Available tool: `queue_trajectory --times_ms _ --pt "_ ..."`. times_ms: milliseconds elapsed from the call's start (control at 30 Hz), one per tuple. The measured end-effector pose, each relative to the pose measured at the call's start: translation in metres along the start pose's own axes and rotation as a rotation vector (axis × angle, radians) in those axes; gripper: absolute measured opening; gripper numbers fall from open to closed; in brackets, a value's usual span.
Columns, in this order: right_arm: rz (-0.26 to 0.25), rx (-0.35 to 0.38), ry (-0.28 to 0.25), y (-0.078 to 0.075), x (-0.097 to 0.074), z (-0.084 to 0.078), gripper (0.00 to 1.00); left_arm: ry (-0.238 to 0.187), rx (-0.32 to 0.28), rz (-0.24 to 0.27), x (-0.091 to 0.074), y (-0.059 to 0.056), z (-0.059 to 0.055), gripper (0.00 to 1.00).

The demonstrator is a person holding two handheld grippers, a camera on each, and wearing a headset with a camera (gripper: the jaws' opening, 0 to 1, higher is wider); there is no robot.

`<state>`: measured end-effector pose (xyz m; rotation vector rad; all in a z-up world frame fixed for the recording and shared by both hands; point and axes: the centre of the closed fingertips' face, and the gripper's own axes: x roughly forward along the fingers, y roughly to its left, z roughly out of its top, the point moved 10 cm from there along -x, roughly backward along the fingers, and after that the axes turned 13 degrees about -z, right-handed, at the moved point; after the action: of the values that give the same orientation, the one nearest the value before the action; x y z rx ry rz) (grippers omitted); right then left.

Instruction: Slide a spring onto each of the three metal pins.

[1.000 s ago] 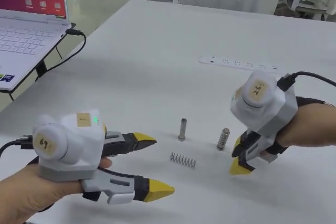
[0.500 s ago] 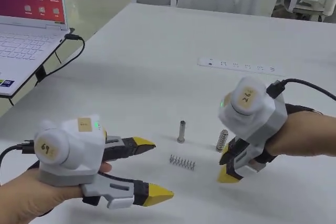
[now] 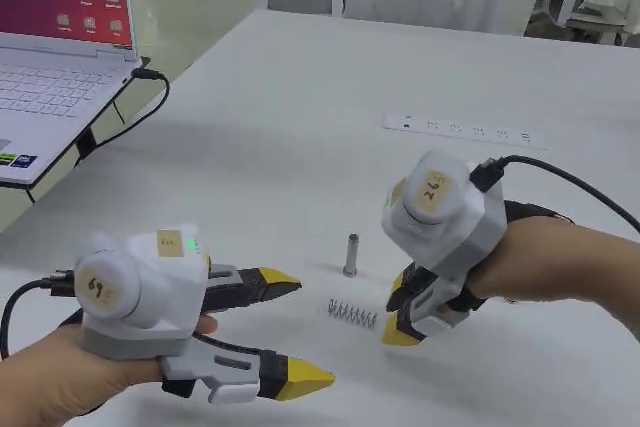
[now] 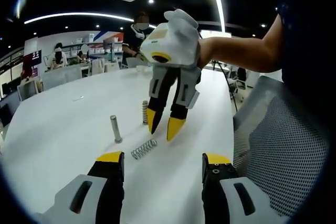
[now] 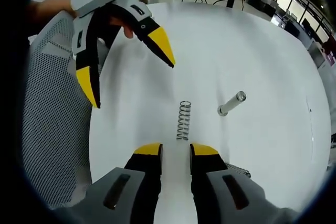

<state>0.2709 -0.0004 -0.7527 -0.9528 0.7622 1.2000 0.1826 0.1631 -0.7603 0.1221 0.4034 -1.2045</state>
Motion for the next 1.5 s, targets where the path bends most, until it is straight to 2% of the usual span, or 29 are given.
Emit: queue_trajectory --times_ms 600,1033,1267,1500 --pt "0.006 -0.010 0.018 -0.001 0.019 0.009 0.16 -0.002 -0.002 0.005 -0.001 0.001 0.000 0.54" --pt "-0.014 -0.045 0.022 -0.002 0.023 0.009 0.08 -0.007 -0.003 0.013 -0.001 0.002 0.000 0.54" --pt "-0.010 -0.057 0.020 0.001 0.018 0.008 0.08 0.000 0.000 0.011 0.000 0.003 -0.001 0.53" --pt "0.002 -0.083 0.011 0.005 0.002 0.008 0.08 0.007 0.007 0.002 0.001 0.004 0.000 0.52"
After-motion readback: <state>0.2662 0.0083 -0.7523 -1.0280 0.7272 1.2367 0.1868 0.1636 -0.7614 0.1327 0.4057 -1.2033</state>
